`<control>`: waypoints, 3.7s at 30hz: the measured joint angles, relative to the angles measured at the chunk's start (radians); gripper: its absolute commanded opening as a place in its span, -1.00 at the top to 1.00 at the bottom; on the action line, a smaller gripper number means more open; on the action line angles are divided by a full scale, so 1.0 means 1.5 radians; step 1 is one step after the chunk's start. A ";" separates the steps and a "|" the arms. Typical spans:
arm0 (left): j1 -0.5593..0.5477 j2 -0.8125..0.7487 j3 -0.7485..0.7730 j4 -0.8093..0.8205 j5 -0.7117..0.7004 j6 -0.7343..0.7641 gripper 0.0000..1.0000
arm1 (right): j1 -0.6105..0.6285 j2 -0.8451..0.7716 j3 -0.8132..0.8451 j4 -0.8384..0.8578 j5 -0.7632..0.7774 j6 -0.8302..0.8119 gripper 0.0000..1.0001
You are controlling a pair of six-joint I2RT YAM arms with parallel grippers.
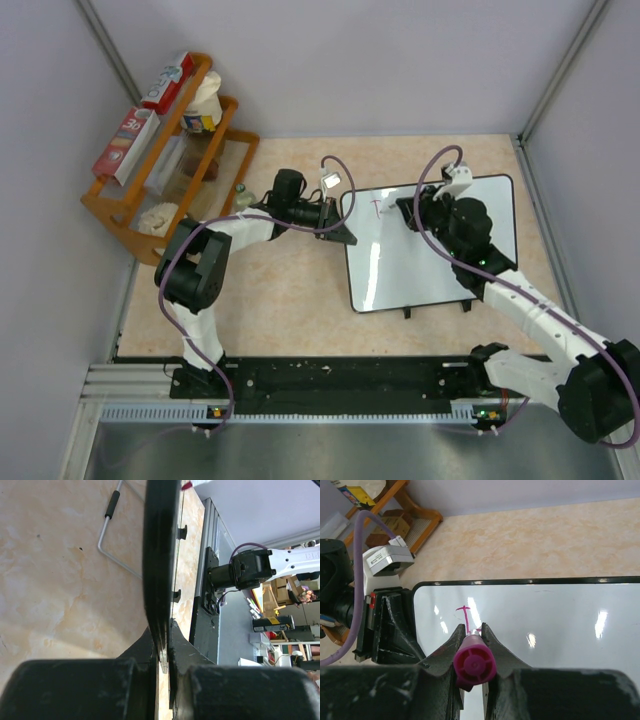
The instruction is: Write a sentence on the whiteboard
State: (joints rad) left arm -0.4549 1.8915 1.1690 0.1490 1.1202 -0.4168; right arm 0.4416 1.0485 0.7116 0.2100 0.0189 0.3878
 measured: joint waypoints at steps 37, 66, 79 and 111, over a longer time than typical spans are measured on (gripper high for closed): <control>0.000 0.003 0.000 0.001 0.003 0.000 1.00 | -0.010 -0.003 0.016 -0.032 0.033 0.024 1.00; 0.000 0.003 -0.006 0.015 0.006 -0.001 1.00 | -0.056 -0.035 0.014 -0.047 -0.001 0.051 1.00; 0.000 0.009 -0.008 0.021 0.009 -0.005 1.00 | -0.056 -0.016 0.009 -0.046 0.003 0.046 1.00; 0.001 0.010 -0.008 0.021 0.009 -0.010 1.00 | -0.056 -0.035 -0.022 -0.050 -0.030 0.038 1.00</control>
State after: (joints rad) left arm -0.4541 1.9072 1.1572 0.1802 1.1332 -0.4320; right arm 0.3569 0.9955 0.6781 0.1356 -0.0261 0.4454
